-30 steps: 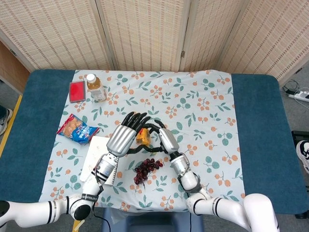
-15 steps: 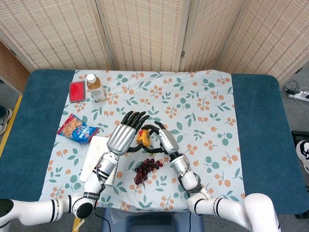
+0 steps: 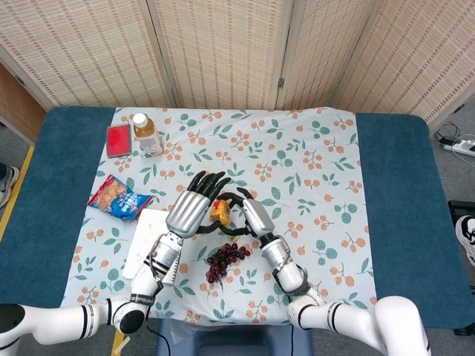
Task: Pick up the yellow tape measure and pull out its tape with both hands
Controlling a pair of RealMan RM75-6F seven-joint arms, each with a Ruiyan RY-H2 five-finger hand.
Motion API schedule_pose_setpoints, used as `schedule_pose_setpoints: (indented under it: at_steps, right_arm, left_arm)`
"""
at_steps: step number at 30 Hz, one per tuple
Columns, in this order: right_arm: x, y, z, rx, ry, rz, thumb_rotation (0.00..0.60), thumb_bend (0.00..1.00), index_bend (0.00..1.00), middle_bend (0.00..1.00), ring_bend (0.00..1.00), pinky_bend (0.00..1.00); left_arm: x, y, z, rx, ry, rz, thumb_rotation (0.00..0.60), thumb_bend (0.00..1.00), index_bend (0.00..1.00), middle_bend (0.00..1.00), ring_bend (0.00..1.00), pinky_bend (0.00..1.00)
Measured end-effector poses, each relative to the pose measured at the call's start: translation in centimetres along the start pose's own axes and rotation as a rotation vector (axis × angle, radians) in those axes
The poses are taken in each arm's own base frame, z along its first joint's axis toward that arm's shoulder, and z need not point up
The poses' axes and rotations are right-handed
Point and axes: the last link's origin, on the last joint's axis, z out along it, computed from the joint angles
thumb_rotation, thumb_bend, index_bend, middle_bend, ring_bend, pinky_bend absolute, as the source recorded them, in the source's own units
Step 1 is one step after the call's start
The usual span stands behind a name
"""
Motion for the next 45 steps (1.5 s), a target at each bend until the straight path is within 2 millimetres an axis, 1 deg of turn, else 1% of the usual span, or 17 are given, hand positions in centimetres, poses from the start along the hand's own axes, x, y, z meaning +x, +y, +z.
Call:
schedule_pose_setpoints:
  at_steps: [2,12,34,41,45]
  right_arm:
    - [0.0,0.0,0.0,-0.002,-0.001,-0.002,0.600,0.44,0.62,0.53,0.40,0.07]
    - [0.1,0.1,0.1,-0.007,0.000,-0.009,0.600,0.45,0.62,0.53,0.40,0.07]
    - [0.4,0.2,0.2,-0.018,0.014,-0.009,0.600,0.45,0.62,0.53,0.40,0.07]
    - [0.5,0.3,0.2,-0.023,0.016,-0.009,0.600,0.45,0.62,0.53,0.40,0.07]
    - [0.5,0.4,0.3,-0.025,0.018,-0.009,0.600,0.45,0.62,0.53,0.40,0.07]
  left_arm:
    - [0.0,-0.1,0.0,0.000,0.007,-0.005,0.600,0.63,0.16,0.09,0.13,0.00]
    - [0.2,-0.7,-0.3,0.010,0.011,0.000,0.600,0.69,0.19,0.10,0.13,0.00]
    - [0.0,-1.3,-0.6,0.021,0.023,0.013,0.600,0.78,0.26,0.12,0.15,0.00]
    - [0.0,-1.5,-0.6,0.024,0.031,0.009,0.600,0.78,0.30,0.13,0.16,0.00]
    - [0.0,-1.5,-0.6,0.025,0.031,0.014,0.600,0.78,0.35,0.14,0.16,0.00]
